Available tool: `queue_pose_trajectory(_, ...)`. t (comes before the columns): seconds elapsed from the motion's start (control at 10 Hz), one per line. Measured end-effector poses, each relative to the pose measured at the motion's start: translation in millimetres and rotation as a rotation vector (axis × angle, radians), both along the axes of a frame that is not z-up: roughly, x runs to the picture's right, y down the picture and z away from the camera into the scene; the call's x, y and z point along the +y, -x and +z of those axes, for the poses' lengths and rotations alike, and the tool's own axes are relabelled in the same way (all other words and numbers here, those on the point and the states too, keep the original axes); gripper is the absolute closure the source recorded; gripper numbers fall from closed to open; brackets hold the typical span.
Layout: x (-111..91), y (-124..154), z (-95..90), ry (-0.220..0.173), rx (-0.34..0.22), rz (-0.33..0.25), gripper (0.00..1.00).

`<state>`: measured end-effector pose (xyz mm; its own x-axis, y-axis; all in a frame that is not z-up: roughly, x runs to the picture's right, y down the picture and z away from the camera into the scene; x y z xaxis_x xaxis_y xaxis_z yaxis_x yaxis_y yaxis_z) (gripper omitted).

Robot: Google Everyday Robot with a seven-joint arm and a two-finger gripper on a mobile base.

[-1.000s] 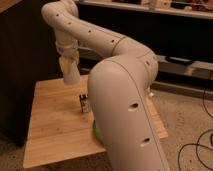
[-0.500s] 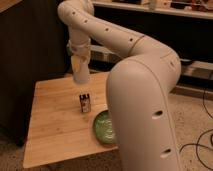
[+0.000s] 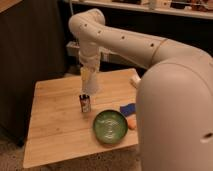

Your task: Place the ceramic cup over the eraser

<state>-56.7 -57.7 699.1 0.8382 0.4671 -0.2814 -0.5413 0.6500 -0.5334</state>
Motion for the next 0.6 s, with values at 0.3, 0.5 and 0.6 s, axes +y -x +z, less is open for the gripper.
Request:
queue_pose_trajectory(0.3,26.4,6.7,5.5,0.052,-0.077,0.031,1.0)
queue_pose_trajectory(0.5,21.3,17.2,-0.1,0.034,-0.12,0.055,1.0)
queue_pose_trajectory(0.6,18.7,22.3,-2.4,0.024,-0.131,0.056,1.0)
